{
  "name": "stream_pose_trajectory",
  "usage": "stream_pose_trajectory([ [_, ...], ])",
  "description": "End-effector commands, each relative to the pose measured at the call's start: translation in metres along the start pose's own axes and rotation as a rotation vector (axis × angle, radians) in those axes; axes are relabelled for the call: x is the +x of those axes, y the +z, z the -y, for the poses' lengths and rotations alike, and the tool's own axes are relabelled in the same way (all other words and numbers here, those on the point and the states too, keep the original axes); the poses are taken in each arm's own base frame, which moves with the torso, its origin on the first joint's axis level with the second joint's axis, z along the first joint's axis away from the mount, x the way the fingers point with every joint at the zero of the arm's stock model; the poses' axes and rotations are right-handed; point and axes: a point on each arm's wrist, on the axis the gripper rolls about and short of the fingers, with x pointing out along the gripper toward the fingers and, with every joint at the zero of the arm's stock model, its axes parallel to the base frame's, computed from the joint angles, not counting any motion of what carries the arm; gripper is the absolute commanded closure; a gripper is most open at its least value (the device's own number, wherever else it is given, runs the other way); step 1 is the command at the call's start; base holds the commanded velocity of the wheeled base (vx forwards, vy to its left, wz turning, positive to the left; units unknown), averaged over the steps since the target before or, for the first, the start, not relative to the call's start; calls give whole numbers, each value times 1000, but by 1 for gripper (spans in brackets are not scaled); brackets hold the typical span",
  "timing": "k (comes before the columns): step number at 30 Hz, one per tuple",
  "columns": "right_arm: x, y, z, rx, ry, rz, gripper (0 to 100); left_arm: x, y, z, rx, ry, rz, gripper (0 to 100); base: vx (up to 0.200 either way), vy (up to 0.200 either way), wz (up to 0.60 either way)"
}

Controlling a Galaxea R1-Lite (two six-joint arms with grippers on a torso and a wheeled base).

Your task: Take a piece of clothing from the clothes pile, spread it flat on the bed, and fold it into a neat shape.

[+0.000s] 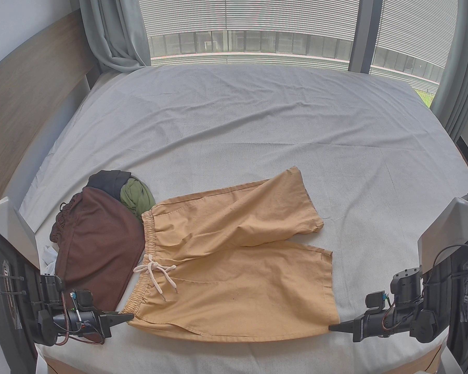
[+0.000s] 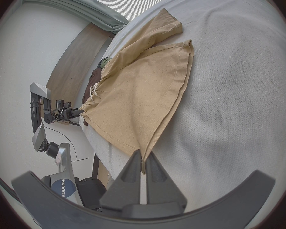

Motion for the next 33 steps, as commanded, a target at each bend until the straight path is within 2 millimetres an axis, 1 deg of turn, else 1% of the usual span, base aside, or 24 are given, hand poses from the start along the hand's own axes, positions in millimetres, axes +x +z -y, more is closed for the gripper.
stream_pose_trajectory([
  [1, -5, 2, -4, -9, 21, 10, 100, -1, -4, 1, -5, -2, -12, 100, 0, 0, 0],
  [7, -13, 12, -11, -45, 45, 65, 100, 2, 0, 0, 18, -7, -5, 100, 0, 0, 0],
  [10, -16, 16, -14, -61, 48, 85, 100, 4, 5, -2, 37, -5, 14, 100, 0, 0, 0],
  [12, -19, 19, -17, -70, 53, 101, 100, 5, 12, -4, 57, -2, 42, 100, 0, 0, 0],
  [17, -19, 20, -17, -72, 53, 108, 100, 7, 18, -7, 47, 0, 61, 100, 0, 0, 0],
  [20, -20, 21, -16, -72, 50, 119, 100, 8, 27, -8, 53, 1, 92, 100, 0, 0, 0],
  [26, -22, 26, -18, -86, 55, 143, 100, 8, 41, 2, 22, -25, 124, 100, 0, 0, 0],
  [28, -23, 28, -20, -94, 58, 151, 100, 9, 44, 5, 13, -34, 127, 100, 0, 0, 0],
  [33, -22, 33, -20, -103, 60, 172, 100, 10, 46, 6, 16, -39, 129, 100, 0, 0, 0],
])
